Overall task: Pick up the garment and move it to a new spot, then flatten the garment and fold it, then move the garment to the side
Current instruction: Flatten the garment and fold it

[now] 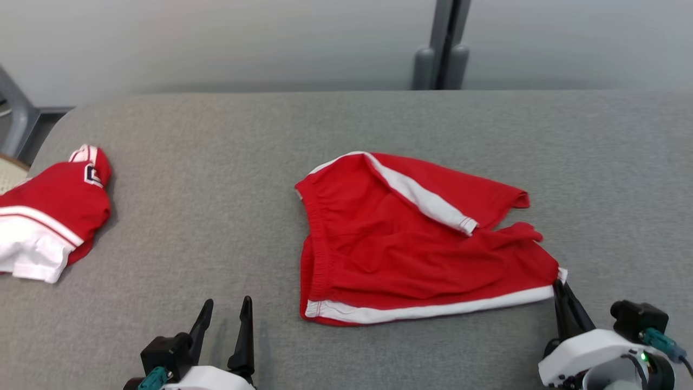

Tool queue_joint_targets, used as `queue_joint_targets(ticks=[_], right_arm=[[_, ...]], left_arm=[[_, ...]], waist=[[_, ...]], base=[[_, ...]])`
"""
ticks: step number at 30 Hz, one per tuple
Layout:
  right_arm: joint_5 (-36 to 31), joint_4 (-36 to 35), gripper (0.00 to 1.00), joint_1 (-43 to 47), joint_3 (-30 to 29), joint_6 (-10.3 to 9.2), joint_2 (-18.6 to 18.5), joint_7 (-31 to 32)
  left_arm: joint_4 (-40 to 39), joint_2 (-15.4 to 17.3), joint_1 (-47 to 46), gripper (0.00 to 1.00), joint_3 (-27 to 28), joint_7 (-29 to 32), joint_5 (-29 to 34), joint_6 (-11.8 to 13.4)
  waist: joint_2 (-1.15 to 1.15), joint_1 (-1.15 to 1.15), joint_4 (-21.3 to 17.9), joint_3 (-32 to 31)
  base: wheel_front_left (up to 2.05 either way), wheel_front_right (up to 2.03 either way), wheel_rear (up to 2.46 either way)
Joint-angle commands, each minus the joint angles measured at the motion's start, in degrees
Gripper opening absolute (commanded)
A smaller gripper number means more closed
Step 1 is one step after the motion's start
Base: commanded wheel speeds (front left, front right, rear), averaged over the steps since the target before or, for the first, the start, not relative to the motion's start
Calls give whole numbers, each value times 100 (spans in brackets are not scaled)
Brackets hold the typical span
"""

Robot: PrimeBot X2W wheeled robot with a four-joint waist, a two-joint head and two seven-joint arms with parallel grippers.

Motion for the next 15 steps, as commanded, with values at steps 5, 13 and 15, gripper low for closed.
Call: queue_joint_targets(ticks=[5,13,15], right_arm=[[23,-177,100,291,-143,0,-45,0],[-855,-1439,100,640,-447,0,-36,0],[-991,-1663,100,715,-454,0,-31,0]], left_arm=[[37,23,186,100,135,0,106,105],[-129,26,424,100,536,0,631,292],[-201,23,498,100,635,0,771,313]], waist=[[0,0,-439,-401],[0,0,-655,-573],[0,0,-666,-605]], base=[[0,0,0],[0,0,0],[0,0,0]])
